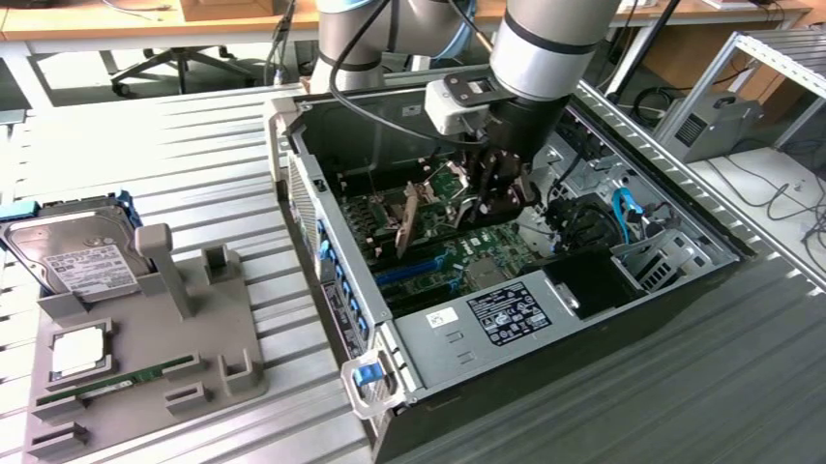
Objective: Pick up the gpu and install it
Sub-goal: 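Insert the gpu into the slot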
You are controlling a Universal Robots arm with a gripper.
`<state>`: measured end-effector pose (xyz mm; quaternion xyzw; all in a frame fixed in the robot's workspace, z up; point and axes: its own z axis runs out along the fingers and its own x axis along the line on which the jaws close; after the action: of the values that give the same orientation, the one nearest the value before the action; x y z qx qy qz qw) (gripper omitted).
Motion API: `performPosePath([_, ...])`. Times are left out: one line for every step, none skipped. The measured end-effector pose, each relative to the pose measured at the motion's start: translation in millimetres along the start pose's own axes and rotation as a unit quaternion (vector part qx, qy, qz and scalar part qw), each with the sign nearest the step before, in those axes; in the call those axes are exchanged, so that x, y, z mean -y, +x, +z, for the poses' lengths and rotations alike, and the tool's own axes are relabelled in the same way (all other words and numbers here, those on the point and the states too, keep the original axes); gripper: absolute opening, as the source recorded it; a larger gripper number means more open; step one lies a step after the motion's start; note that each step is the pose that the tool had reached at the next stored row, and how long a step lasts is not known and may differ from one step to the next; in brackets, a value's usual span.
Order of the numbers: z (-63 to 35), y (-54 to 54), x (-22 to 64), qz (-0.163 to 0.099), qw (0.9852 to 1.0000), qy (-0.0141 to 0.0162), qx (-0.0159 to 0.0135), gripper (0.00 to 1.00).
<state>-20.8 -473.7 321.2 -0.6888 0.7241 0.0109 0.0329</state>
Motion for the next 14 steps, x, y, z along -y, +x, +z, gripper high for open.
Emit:
performPosePath([0.2,0.2,-0.1,0.0,1.0,0.0,0.0,0.27])
performPosePath([0.3,0.3,-0.1,0.0,1.0,0.0,0.0,0.27])
performPosePath([0.4,0.3,-0.1,0.0,1.0,0.0,0.0,0.27])
performPosePath([0.5,0.4,-0.1,0.0,1.0,0.0,0.0,0.27])
performPosePath([0.7,0.5,-0.1,0.0,1.0,0.0,0.0,0.27])
performPosePath([1.1,0.8,-0.1,0.0,1.0,0.0,0.0,0.27])
performPosePath([1.3,1.1,-0.1,0.0,1.0,0.0,0.0001,0.27])
performPosePath([1.5,1.6,0.0,0.0,1.0,0.0,0.0,0.27])
performPosePath([1.6,1.8,-0.1,0.0,1.0,0.0,0.0,0.27])
performPosePath([1.7,1.9,-0.1,0.0,1.0,0.0,0.0,0.27])
performPosePath([2.9,3.1,-0.1,0.0,1.0,0.0,0.0,0.27])
performPosePath([4.6,4.3,-0.2,0.0,1.0,0.0,0.0001,0.27])
performPosePath([4.6,4.4,-0.3,0.0,1.0,0.0,0.0001,0.27])
performPosePath([4.6,4.4,-0.4,0.0,1.0,0.0,0.0001,0.27])
